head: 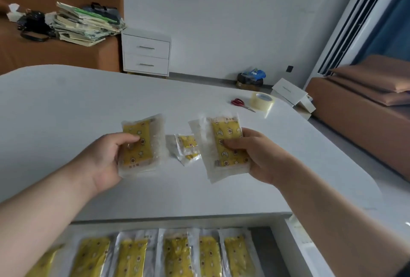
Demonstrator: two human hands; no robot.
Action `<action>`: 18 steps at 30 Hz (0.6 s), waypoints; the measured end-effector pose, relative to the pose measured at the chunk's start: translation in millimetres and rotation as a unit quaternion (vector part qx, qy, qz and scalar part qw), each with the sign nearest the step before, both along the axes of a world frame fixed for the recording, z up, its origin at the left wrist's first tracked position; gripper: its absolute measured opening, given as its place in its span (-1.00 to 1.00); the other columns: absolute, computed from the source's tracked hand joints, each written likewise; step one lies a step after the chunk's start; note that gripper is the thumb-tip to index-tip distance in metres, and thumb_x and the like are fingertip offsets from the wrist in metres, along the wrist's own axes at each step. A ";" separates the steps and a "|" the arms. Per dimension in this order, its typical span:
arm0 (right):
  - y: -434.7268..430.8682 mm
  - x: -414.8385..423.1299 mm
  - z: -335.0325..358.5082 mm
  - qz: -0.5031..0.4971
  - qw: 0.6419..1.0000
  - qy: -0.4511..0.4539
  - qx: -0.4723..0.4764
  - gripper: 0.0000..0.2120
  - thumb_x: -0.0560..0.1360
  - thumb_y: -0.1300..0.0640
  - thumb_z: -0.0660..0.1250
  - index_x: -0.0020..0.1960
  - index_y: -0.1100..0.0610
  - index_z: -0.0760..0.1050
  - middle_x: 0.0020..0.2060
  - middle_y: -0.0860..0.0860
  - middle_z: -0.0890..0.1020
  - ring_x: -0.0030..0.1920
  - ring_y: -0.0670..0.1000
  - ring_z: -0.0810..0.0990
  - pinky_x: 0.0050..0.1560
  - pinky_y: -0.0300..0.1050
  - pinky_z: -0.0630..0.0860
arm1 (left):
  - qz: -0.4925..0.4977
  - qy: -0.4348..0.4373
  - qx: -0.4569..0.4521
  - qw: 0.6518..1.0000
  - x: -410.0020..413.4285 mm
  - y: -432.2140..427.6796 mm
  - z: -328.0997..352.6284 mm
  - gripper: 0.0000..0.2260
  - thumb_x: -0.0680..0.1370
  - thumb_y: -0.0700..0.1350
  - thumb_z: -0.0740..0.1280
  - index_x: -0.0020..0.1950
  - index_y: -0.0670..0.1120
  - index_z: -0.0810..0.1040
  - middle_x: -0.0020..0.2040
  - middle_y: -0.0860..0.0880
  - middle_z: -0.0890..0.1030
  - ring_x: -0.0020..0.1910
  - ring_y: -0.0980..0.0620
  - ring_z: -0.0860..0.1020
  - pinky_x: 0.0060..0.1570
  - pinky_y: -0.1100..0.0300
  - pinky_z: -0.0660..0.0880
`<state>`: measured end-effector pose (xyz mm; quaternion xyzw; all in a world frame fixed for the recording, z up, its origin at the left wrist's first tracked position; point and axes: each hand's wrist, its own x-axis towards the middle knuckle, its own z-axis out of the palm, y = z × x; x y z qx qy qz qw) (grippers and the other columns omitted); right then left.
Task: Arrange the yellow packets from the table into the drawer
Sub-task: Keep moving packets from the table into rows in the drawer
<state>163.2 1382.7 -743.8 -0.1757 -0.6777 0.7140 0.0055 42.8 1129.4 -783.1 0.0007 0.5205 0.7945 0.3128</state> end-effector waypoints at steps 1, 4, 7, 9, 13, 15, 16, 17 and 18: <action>-3.4 12.5 -1.7 0.012 1.000 -0.002 -0.006 -0.84 0.52 0.34 0.29 0.06 0.21 0.55 -0.09 0.16 0.70 -0.11 0.15 0.70 -0.10 0.04 0.64 | -0.001 0.004 -0.005 1.000 8.6 -3.9 3.2 -0.84 0.56 -0.22 0.18 -0.04 -0.18 0.55 -0.35 -0.10 0.67 -0.42 -0.02 0.66 -0.46 0.15 0.60; -11.0 43.0 -11.2 0.041 0.999 -0.010 -0.023 -0.71 0.45 0.29 0.35 0.17 0.27 0.51 -0.01 0.19 0.68 -0.04 0.16 0.69 -0.05 0.04 0.65 | -0.030 0.030 -0.030 0.999 33.8 -12.4 7.6 -0.87 0.55 -0.22 0.22 -0.05 -0.18 0.56 -0.33 -0.11 0.68 -0.40 -0.02 0.67 -0.45 0.17 0.60; -15.3 70.2 -26.9 0.066 0.997 -0.029 -0.040 -0.72 0.44 0.26 0.34 0.14 0.28 0.50 -0.05 0.17 0.70 -0.08 0.12 0.70 -0.10 -0.01 0.66 | -0.116 0.061 -0.066 0.989 55.3 -16.1 2.5 -0.83 0.43 -0.21 0.31 -0.02 -0.20 0.58 -0.19 -0.17 0.67 -0.30 -0.07 0.68 -0.36 0.10 0.63; -15.2 86.0 -36.8 0.096 0.993 -0.065 -0.016 -0.77 0.50 0.23 0.31 0.14 0.26 0.50 -0.05 0.16 0.70 -0.08 0.10 0.71 -0.12 -0.05 0.66 | -0.185 0.075 -0.101 0.975 68.4 -19.7 -6.4 -0.71 0.27 -0.16 0.51 -0.05 -0.22 0.63 -0.16 -0.23 0.67 -0.26 -0.13 0.68 -0.33 0.05 0.63; -4.0 103.9 -53.8 0.137 0.984 -0.113 0.033 -0.73 0.54 0.23 0.31 0.21 0.28 0.49 0.08 0.23 0.67 0.02 0.18 0.68 0.00 0.02 0.65 | -0.279 0.075 -0.180 0.940 76.6 -27.3 -27.6 -0.37 -0.01 -0.19 0.67 0.00 -0.27 0.60 -0.08 -0.32 0.67 -0.18 -0.23 0.67 -0.21 -0.08 0.64; -0.2 109.1 -62.5 0.168 0.976 -0.124 0.057 -0.82 0.53 0.27 0.33 0.12 0.24 0.55 0.00 0.20 0.70 -0.03 0.17 0.69 -0.03 0.00 0.64 | -0.326 0.097 -0.226 0.913 77.6 -29.3 -30.9 -0.34 0.03 -0.15 0.69 0.04 -0.30 0.56 -0.02 -0.35 0.65 -0.13 -0.27 0.66 -0.20 -0.04 0.64; 1.4 111.3 -67.4 0.181 0.971 -0.134 0.083 -0.86 0.52 0.28 0.35 0.07 0.23 0.57 -0.05 0.17 0.71 -0.05 0.16 0.69 -0.05 -0.01 0.64 | -0.351 0.120 -0.254 0.893 79.3 -28.6 -30.6 -0.43 0.14 -0.17 0.65 0.05 -0.30 0.55 -0.02 -0.34 0.65 -0.11 -0.27 0.66 -0.19 -0.02 0.64; 2.4 112.9 -71.7 0.196 0.963 -0.146 0.114 -0.88 0.51 0.28 0.37 0.05 0.22 0.58 -0.07 0.15 0.71 -0.07 0.16 0.70 -0.04 -0.02 0.63 | -0.375 0.147 -0.285 0.870 81.7 -26.4 -29.8 -0.56 0.26 -0.22 0.59 0.05 -0.29 0.54 -0.03 -0.32 0.66 -0.11 -0.26 0.67 -0.18 -0.01 0.64; 3.6 113.8 -77.1 0.214 0.953 -0.155 0.148 -0.88 0.50 0.26 0.39 0.04 0.22 0.60 -0.06 0.15 0.72 -0.06 0.15 0.70 -0.02 -0.01 0.63 | -0.398 0.173 -0.316 0.844 84.4 -22.8 -31.1 -0.68 0.35 -0.28 0.52 0.06 -0.27 0.54 -0.04 -0.28 0.68 -0.11 -0.22 0.67 -0.16 0.01 0.63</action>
